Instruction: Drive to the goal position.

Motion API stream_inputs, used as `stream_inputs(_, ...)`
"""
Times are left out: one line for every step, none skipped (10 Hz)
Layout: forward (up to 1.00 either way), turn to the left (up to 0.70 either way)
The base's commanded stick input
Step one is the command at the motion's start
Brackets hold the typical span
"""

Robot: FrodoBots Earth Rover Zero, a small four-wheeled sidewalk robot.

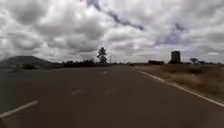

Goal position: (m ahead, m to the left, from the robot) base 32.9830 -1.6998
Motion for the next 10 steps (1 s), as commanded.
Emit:
stream_inputs(0.85, -0.06)
stream_inputs(0.85, 0.00)
stream_inputs(0.85, 0.00)
stream_inputs(0.85, 0.00)
stream_inputs(0.85, 0.00)
stream_inputs(0.85, 0.00)
stream_inputs(0.85, 0.00)
stream_inputs(0.85, 0.00)
stream_inputs(0.85, 0.00)
stream_inputs(0.85, 0.00)
